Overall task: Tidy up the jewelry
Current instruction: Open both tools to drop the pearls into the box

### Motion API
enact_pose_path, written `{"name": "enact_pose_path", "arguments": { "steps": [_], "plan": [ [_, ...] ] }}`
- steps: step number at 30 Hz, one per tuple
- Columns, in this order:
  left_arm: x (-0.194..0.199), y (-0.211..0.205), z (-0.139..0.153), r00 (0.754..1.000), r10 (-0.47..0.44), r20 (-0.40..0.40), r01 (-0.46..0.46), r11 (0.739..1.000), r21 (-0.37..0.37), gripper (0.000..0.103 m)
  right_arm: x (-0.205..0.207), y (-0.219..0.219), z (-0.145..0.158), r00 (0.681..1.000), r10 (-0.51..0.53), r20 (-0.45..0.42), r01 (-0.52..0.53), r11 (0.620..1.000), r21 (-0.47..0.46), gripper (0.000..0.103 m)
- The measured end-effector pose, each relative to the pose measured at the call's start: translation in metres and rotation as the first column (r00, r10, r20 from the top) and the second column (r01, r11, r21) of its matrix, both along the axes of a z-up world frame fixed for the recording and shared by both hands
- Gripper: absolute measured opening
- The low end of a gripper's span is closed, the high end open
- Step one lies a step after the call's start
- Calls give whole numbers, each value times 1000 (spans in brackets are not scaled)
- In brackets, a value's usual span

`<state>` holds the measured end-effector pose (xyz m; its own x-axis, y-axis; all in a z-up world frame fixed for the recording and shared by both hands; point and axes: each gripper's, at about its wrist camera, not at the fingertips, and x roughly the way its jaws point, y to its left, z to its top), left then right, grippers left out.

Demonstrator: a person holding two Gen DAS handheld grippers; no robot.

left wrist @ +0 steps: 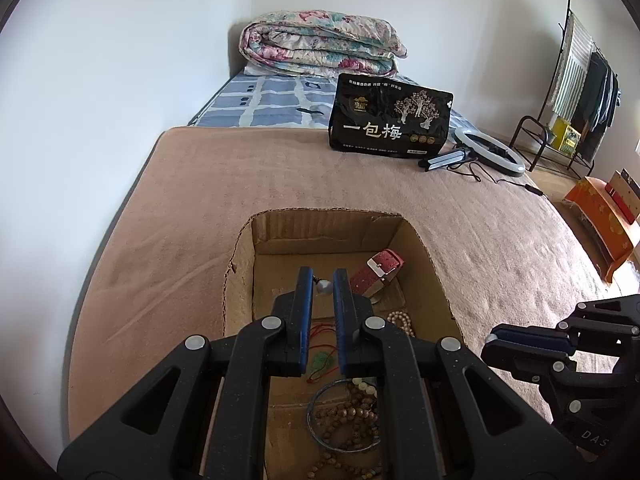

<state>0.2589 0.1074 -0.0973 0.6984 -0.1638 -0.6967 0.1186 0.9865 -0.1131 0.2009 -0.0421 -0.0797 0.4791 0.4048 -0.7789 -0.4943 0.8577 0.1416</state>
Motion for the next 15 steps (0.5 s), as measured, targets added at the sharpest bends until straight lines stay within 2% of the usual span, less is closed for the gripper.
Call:
{"name": "enact_pose_path", "arguments": {
  "steps": [15],
  "plan": [
    [6,-3,-2,1000,3,2,-3,1000,3,8,2,5,-1,999,43,9,-43,999,13,7]
  ]
}}
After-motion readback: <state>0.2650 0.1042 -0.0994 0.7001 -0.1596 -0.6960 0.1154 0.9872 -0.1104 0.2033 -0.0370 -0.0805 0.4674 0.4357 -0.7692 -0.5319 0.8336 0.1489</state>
